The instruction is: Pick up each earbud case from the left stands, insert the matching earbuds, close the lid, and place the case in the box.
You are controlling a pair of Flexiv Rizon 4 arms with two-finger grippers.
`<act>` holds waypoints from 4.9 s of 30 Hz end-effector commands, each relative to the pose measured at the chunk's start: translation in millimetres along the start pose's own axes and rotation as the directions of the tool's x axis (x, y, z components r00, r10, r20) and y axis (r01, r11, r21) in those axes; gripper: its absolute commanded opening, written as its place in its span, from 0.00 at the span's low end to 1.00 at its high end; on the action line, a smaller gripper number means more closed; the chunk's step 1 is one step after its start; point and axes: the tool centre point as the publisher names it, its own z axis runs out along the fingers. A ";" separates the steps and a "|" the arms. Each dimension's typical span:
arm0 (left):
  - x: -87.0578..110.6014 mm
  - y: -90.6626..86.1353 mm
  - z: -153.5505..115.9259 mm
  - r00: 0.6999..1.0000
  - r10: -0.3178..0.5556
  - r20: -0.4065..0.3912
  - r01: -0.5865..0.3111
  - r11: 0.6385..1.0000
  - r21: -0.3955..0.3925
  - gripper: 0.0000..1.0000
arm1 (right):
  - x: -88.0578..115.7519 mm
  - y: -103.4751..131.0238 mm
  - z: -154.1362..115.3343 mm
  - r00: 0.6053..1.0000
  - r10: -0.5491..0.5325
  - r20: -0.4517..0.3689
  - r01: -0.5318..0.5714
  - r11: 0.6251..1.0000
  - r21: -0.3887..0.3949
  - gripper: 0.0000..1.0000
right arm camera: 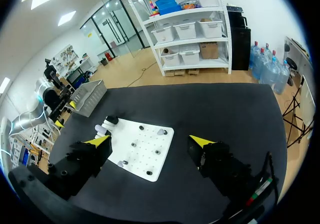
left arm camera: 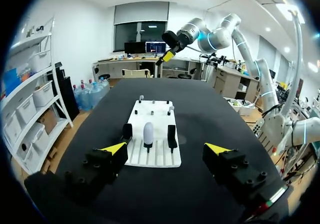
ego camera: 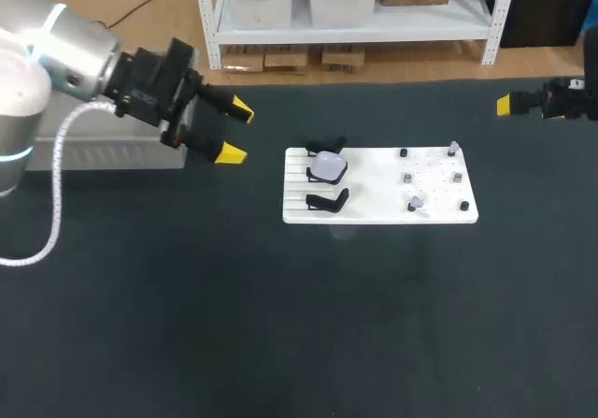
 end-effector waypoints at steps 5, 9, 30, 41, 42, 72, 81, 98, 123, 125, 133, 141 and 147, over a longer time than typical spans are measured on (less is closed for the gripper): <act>5.1 10.1 26.1 0.999 0.021 -0.026 -0.019 0.997 0.074 1.00 | 0.1 0.7 -0.5 1.000 0.000 -0.001 0.000 1.000 0.003 1.00; 9.0 14.2 37.2 1.000 0.009 -0.026 -0.007 0.997 0.079 1.00 | 0.1 0.7 -0.5 1.000 0.000 -0.001 0.000 1.000 0.003 1.00; 24.2 28.9 83.1 1.000 -0.002 -0.010 0.003 0.998 0.069 0.95 | 0.1 0.7 -0.5 1.000 0.000 -0.001 0.000 1.000 0.003 1.00; 27.7 32.6 102.8 1.000 -0.017 -0.021 0.018 0.996 0.085 0.83 | 0.1 0.7 -0.5 1.000 0.000 -0.001 0.000 1.000 0.003 1.00; 27.6 32.8 105.1 1.000 -0.016 -0.021 0.018 0.996 0.088 0.83 | 0.1 0.7 -0.5 1.000 0.000 -0.001 0.000 1.000 0.003 1.00; 27.7 44.0 129.0 1.000 -0.019 0.002 0.019 0.998 0.063 0.65 | 0.1 0.7 -0.5 1.000 0.000 -0.001 0.000 1.000 0.003 1.00; 26.7 40.4 132.2 1.000 -0.018 0.006 0.018 0.997 0.072 0.69 | 0.1 0.7 -0.5 1.000 0.000 -0.001 0.000 1.000 0.003 1.00; 27.2 44.3 135.2 1.000 -0.013 0.003 0.013 0.998 0.069 0.63 | 0.1 0.7 -0.5 1.000 0.000 -0.001 0.000 1.000 0.003 1.00; 26.8 42.6 140.9 1.000 -0.017 0.008 0.016 0.998 0.058 0.53 | 0.1 0.7 -0.5 1.000 0.000 -0.001 0.000 1.000 0.003 1.00; 26.2 42.6 140.9 1.000 -0.016 0.009 0.016 0.998 0.058 0.53 | 0.1 0.7 -0.5 1.000 0.000 -0.001 0.000 1.000 0.003 1.00; 26.3 40.0 142.7 1.000 -0.011 0.007 0.011 0.998 0.060 0.49 | 0.1 0.7 -0.5 1.000 0.000 -0.001 0.000 1.000 0.003 1.00; 25.3 39.8 144.8 1.000 -0.008 0.006 0.008 0.998 0.056 0.36 | 0.1 0.7 -0.5 1.000 0.000 -0.001 0.000 1.000 0.003 1.00; 25.7 38.8 145.0 1.000 -0.005 0.004 0.005 0.999 0.051 0.00 | 0.1 0.7 -0.5 1.000 0.000 -0.001 0.000 1.000 0.003 1.00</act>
